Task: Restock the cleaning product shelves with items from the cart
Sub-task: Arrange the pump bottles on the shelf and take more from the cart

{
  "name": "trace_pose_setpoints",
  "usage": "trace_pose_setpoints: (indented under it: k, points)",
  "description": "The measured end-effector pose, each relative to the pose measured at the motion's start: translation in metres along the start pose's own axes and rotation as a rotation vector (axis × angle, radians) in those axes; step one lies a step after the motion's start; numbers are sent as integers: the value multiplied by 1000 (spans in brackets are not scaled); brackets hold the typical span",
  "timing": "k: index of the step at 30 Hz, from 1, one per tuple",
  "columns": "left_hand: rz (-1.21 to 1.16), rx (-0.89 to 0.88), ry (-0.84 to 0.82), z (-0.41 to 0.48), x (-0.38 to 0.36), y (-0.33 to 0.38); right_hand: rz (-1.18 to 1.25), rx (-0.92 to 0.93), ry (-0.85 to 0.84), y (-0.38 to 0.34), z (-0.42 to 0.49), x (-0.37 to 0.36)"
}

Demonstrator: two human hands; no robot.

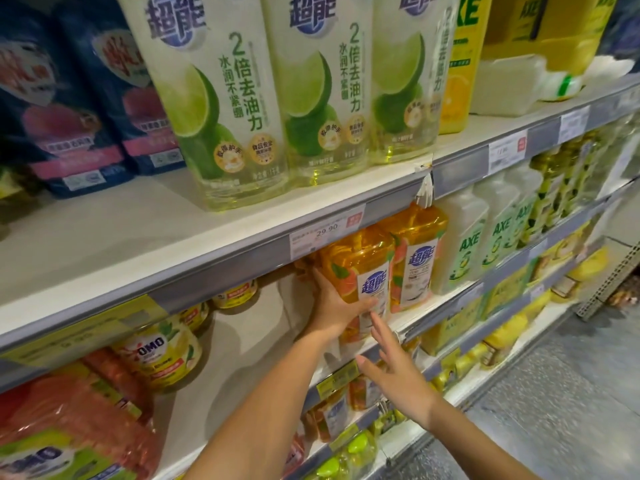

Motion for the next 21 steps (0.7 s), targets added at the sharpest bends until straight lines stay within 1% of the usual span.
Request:
trace_pose_setpoints:
  k: [5,7,9,10,12,14,16,18,21]
  points:
    - [143,66,68,-8,5,7,93,15,137,-8,-7,12]
    - [175,81,140,-23,9,15,112,37,196,-18,-16,22]
    - [116,68,235,-48,16,25,152,49,258,-33,-29,30]
    - [60,65,248,-59,19,28,182,47,294,-39,-34,33]
    - [-89,73,196,-91,26,34,200,67,333,-58,-51,34]
    - [-163,26,153,-135,35,44,195,97,316,-80,-74,27]
    - [-193,-27,156,-187,47,58,239,63,246,-102,-101,14]
    - [-185,-42,193,-242,60,67,246,41,144,-123,-131,-5]
    - [-191,-33,293,-332,86,73,173,108,-6,-153,-179,-45]
Point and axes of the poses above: each hand's wrist, its own z-axis towards the middle knuckle, its own x-axis out of the back of the hand, y = z × x, the point moved 4 cm from there along z, towards the middle knuckle, and after that the axes turned 9 degrees about -z, right-handed, at the moved point
